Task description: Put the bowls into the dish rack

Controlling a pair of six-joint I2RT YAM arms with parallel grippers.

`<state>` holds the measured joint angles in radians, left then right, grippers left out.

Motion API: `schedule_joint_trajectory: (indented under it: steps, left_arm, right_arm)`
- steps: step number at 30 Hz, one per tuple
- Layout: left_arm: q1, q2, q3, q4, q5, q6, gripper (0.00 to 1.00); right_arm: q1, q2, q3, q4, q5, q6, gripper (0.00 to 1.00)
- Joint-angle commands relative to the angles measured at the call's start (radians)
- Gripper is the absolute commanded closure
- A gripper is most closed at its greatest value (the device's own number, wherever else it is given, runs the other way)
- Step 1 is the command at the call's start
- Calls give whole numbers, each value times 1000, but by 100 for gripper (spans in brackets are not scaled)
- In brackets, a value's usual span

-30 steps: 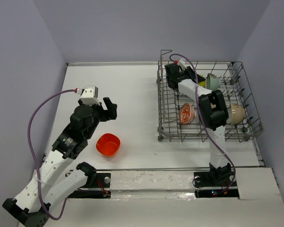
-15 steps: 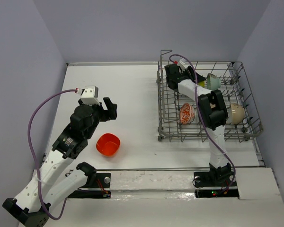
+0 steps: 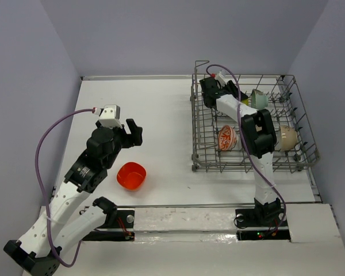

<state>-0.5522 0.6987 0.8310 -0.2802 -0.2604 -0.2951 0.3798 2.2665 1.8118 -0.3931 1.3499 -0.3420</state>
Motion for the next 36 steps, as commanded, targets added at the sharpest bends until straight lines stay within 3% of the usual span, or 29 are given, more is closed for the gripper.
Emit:
schedule_joint_trajectory:
  steps: [1,17,28,31,33,36]
  left_arm:
    - [8,1,-3,36,4,19,12]
    - [17,22,-3,30,-20,19,12]
    - [61,76,-4,15,-72,8,12]
    - [89,94,-1,6,-99,-2,12]
    - [107,101,-1,3,-114,-10,12]
    - [149,107,-1,-2,-125,-21,12]
  right_arm:
    - [4,-28,113,-157,-92,184,56]
    - [4,-130,210,-391,-386,412,55]
    - [4,-341,225,-440,-514,475,46]
    - [4,-419,242,-489,-619,532,44]
    - [4,-481,256,-545,-776,579,44]
    - [95,-589,206,-552,-956,595,42]
